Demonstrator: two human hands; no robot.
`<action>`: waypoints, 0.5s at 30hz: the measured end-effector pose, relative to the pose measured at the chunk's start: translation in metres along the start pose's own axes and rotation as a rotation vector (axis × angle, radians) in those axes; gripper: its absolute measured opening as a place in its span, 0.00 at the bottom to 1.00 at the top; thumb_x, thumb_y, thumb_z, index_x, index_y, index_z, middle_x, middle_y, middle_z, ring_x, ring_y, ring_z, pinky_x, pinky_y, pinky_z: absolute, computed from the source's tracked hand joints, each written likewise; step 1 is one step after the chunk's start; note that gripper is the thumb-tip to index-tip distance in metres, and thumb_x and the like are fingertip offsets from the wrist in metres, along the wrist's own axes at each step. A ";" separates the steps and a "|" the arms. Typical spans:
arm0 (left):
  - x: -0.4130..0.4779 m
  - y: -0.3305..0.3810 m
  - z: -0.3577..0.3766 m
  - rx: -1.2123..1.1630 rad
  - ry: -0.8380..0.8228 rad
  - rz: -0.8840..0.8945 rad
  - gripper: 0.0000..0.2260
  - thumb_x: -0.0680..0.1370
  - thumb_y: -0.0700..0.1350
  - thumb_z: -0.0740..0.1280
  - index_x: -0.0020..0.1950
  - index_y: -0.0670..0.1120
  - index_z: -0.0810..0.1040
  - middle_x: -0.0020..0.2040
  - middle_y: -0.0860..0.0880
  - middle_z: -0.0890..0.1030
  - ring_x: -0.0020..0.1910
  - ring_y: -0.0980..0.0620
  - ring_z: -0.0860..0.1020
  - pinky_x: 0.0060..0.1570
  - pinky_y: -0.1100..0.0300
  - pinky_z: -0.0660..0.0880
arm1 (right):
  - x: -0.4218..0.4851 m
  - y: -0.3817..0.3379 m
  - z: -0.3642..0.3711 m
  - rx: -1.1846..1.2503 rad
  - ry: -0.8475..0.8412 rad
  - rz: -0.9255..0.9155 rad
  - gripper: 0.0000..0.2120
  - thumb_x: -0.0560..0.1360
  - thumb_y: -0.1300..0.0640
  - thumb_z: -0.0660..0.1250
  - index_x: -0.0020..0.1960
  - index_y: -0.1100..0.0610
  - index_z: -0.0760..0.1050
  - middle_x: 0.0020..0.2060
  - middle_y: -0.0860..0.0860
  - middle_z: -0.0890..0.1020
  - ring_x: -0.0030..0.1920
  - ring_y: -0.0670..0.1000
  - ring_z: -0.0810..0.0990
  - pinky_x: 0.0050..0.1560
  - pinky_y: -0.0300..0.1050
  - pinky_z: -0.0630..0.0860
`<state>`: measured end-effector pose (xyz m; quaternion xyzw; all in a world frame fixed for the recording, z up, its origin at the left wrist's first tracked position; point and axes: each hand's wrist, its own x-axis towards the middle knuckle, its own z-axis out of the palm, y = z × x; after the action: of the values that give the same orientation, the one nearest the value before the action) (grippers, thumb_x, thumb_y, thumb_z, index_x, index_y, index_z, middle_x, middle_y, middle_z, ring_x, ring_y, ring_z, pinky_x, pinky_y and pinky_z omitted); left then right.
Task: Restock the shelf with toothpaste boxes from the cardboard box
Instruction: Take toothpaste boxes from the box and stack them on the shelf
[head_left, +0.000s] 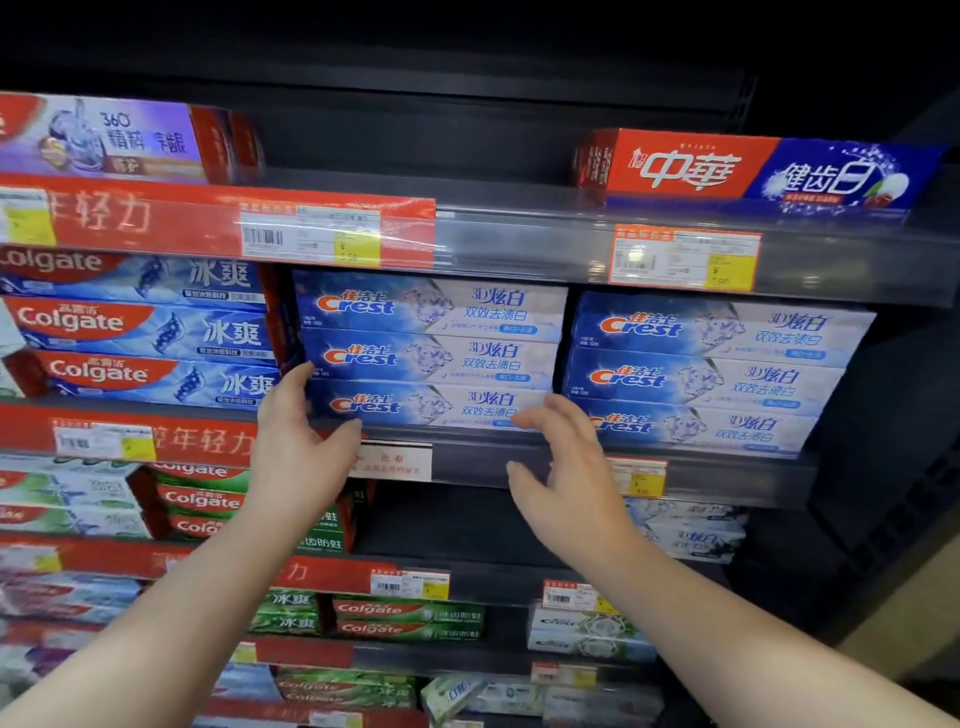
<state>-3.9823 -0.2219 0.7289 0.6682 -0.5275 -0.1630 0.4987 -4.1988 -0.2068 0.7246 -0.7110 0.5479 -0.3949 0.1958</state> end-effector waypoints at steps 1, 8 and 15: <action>0.000 -0.002 -0.001 -0.005 -0.010 -0.003 0.30 0.73 0.42 0.67 0.72 0.51 0.60 0.67 0.48 0.69 0.65 0.48 0.69 0.62 0.45 0.70 | 0.000 -0.001 0.002 0.023 0.024 0.029 0.18 0.72 0.61 0.65 0.61 0.51 0.70 0.67 0.45 0.61 0.67 0.49 0.65 0.66 0.48 0.67; 0.006 -0.004 -0.002 -0.026 -0.062 0.016 0.28 0.73 0.42 0.67 0.71 0.52 0.62 0.63 0.48 0.73 0.48 0.53 0.73 0.55 0.50 0.74 | 0.008 -0.008 0.009 0.116 0.029 0.125 0.16 0.72 0.61 0.65 0.55 0.46 0.69 0.69 0.45 0.61 0.67 0.44 0.63 0.65 0.30 0.63; 0.009 -0.008 -0.002 0.021 -0.064 0.022 0.27 0.73 0.44 0.67 0.69 0.53 0.63 0.63 0.48 0.72 0.56 0.49 0.74 0.55 0.49 0.74 | 0.012 -0.007 0.010 0.142 0.049 0.156 0.15 0.70 0.63 0.68 0.50 0.45 0.71 0.59 0.41 0.62 0.66 0.47 0.64 0.67 0.41 0.64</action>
<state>-3.9729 -0.2295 0.7264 0.6620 -0.5520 -0.1734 0.4764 -4.1857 -0.2167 0.7280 -0.6404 0.5769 -0.4338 0.2625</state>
